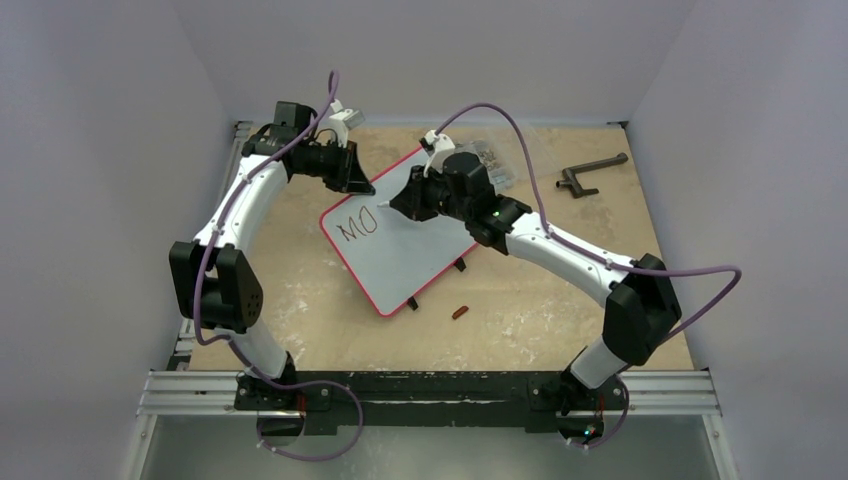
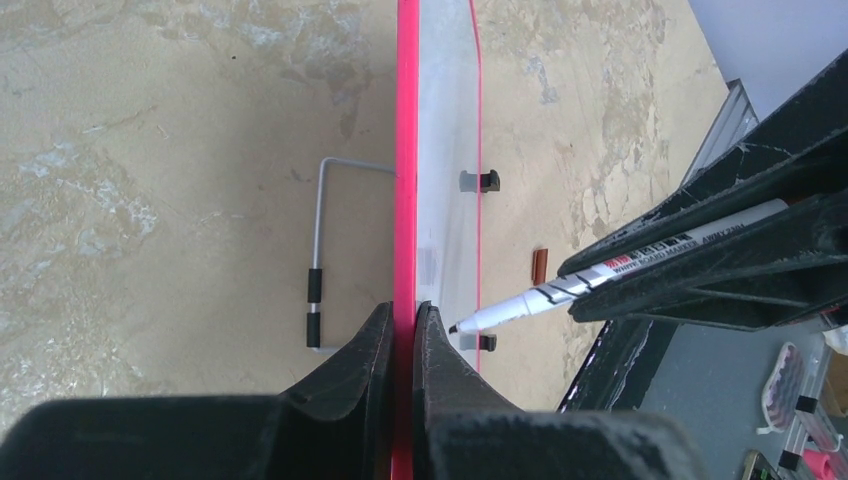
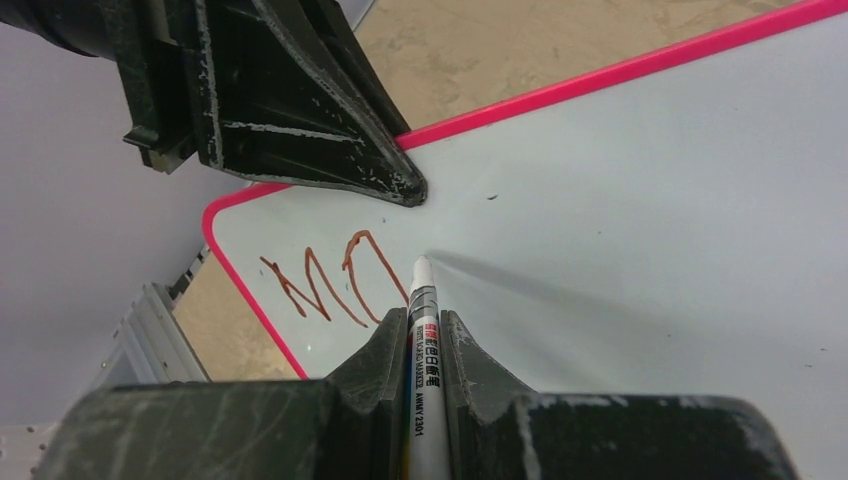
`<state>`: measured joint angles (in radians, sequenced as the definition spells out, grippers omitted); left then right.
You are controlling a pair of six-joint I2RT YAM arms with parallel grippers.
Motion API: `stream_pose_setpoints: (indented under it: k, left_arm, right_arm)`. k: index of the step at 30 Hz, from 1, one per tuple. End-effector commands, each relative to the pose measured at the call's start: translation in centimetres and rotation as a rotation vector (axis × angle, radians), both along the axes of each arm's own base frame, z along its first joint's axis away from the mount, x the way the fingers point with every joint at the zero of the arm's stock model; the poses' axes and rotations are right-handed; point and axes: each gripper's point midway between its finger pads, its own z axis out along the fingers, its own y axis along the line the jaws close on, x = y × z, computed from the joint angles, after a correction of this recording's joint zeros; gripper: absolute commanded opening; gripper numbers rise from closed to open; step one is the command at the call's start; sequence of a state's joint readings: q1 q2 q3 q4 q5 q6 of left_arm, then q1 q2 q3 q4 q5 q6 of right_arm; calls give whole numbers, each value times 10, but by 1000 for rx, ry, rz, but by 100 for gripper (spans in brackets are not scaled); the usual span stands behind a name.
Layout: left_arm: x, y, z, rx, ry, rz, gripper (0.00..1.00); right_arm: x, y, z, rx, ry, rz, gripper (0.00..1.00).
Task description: Write a sentence on the whiteboard
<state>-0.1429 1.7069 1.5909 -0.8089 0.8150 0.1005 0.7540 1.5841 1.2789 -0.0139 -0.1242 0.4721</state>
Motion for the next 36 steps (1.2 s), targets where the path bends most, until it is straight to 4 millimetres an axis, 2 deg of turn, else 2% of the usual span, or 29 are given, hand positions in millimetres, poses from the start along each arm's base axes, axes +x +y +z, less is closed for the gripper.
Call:
stream_pose_setpoints:
  k: [1, 8, 19, 29, 36]
  left_arm:
    - [-3, 8, -10, 98, -48, -9, 0]
    - [-3, 8, -8, 97, -51, -9, 0]
    - [-3, 9, -9, 108, -52, -6, 0]
    - [-3, 10, -8, 112, -59, -5, 0]
    - [-4, 11, -7, 113, -60, -4, 0]
  right_arm:
    - [-3, 18, 49, 123, -92, 64, 0]
    - [6, 20, 42, 101, -77, 35, 0]
    - [13, 13, 11, 39, -36, -21, 0]
    - [4, -2, -21, -16, 9, -48, 0]
    - [-3, -7, -32, -31, 37, -42, 0]
